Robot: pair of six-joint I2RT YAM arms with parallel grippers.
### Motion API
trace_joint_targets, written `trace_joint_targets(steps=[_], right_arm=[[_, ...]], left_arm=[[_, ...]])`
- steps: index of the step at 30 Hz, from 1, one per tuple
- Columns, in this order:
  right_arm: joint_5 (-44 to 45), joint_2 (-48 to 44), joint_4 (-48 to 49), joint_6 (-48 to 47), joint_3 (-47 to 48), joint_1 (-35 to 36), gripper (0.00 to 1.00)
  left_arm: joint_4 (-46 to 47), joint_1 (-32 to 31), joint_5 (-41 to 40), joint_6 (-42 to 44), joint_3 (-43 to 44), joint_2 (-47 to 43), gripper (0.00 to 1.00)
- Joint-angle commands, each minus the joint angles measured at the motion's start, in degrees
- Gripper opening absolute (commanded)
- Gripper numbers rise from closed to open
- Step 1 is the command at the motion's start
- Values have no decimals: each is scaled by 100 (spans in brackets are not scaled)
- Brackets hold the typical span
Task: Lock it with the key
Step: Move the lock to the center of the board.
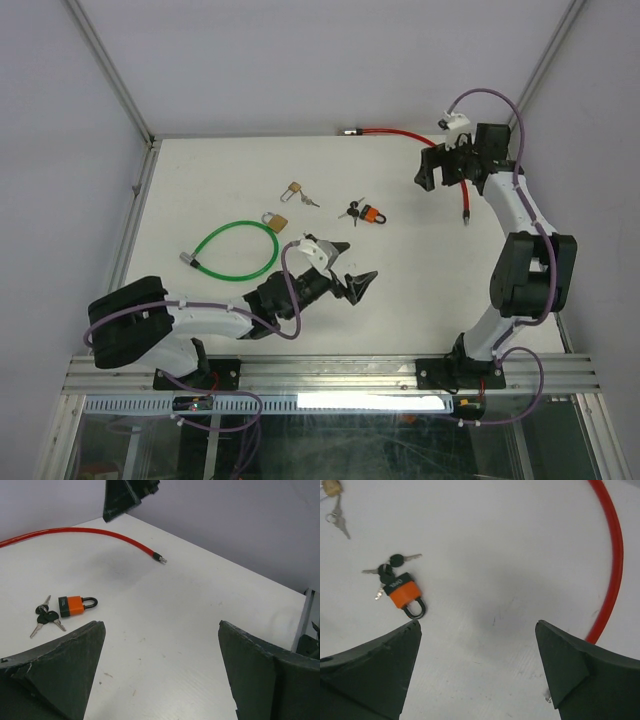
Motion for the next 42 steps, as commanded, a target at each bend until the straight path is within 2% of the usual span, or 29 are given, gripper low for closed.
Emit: trace_joint_targets(steps=[1,4,9,13,22,32,35,39,42], right_arm=[[479,465,-172,-82,124,-381,99],[639,687,-91,30,98,-710,98],[1385,882,161,162,-9,-790,97],[1862,1102,276,510,-8,-955,95],[1823,1636,242,740,3,-1212,84],[2098,2116,256,839,159,-1270,47],[2148,2159,240,758,159,-1270,22],[2114,2153,82,565,167,-1270,9],[1924,2047,-395,340,130,-1270,5]], left_arm=[[-160,-9,-192,74,602,275,99],[-602,-74,-356,123,1209,841,99],[-1373,-373,-606,517,1920,1353,99],[-1364,-462,-739,616,1959,1396,99],[-1180,-466,-744,610,1792,1316,99],[-1018,-463,-735,608,1657,1247,99],[-987,-463,-726,621,1630,1239,99],[-976,-462,-726,621,1623,1234,99],[-975,-464,-719,621,1608,1221,99]])
